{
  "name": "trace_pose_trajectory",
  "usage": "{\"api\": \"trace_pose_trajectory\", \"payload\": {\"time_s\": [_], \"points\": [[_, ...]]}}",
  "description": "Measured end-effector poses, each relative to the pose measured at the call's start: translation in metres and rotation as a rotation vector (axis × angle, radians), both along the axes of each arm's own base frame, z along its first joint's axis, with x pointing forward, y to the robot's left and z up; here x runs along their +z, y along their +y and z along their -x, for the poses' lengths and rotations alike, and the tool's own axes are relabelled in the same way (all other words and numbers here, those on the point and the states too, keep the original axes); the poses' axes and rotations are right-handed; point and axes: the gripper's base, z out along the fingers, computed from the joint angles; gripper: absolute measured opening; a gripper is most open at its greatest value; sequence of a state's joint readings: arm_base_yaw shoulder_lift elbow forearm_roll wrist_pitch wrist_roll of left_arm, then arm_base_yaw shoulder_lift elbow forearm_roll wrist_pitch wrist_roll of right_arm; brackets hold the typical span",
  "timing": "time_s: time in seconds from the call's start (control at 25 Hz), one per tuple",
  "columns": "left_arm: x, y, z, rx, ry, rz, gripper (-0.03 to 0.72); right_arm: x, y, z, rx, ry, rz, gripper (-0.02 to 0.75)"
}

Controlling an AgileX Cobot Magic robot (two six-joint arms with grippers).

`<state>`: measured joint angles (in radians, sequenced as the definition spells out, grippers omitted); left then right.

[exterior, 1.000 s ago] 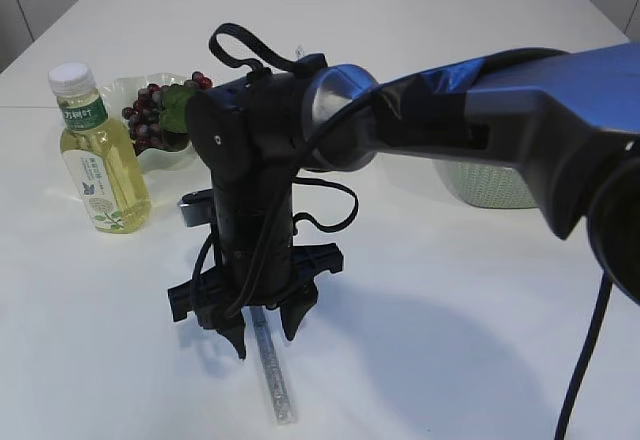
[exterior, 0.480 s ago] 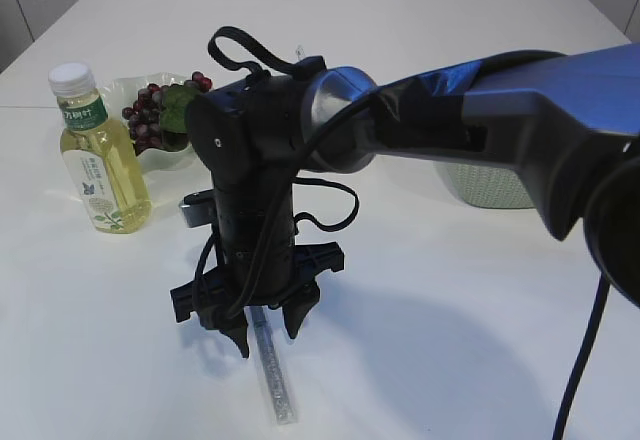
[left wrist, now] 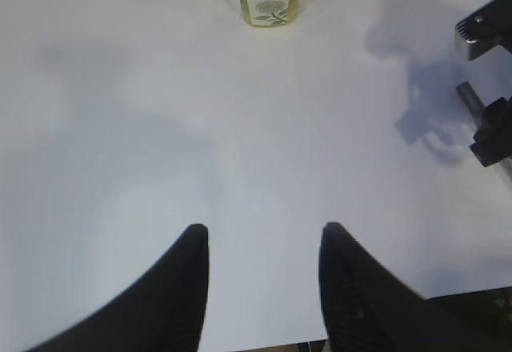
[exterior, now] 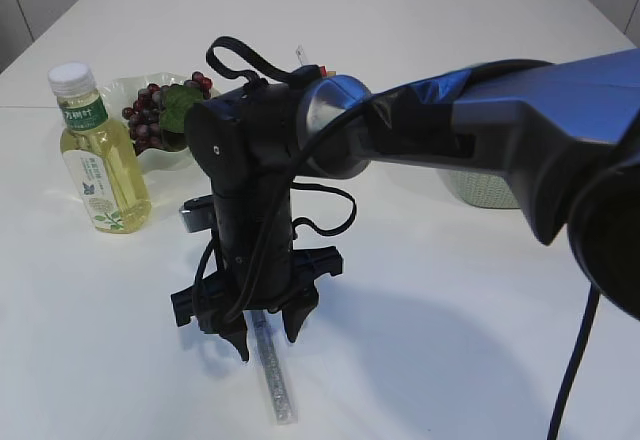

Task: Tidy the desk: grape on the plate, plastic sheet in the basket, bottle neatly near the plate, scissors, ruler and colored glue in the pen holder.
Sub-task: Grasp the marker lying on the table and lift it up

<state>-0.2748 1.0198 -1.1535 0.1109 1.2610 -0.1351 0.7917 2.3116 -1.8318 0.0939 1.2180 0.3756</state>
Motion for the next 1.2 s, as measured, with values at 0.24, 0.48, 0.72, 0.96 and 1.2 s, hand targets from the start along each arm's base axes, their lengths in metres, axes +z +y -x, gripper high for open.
{"api": "trace_pose_trajectory", "payload": {"time_s": [0.24,0.48,0.72,0.96,1.2], "points": [[0.0,0.0,0.0,0.0,0.0,0.0,0.33,-0.007,0.0,0.0,0.0,0.009,0.01,0.412],[0.0,0.0,0.0,0.0,0.0,0.0,0.329,-0.009,0.002,-0.002,0.0,0.009,0.01,0.406],[0.0,0.0,0.0,0.0,0.0,0.0,0.328,-0.015,0.002,-0.002,0.0,0.015,0.016,0.405],[0.0,0.0,0.0,0.0,0.0,0.0,0.317,-0.016,0.002,-0.002,0.0,0.018,0.018,0.405],[0.0,0.0,0.0,0.0,0.0,0.0,0.312,-0.016,0.002,-0.002,0.0,0.018,0.018,0.245]]}}
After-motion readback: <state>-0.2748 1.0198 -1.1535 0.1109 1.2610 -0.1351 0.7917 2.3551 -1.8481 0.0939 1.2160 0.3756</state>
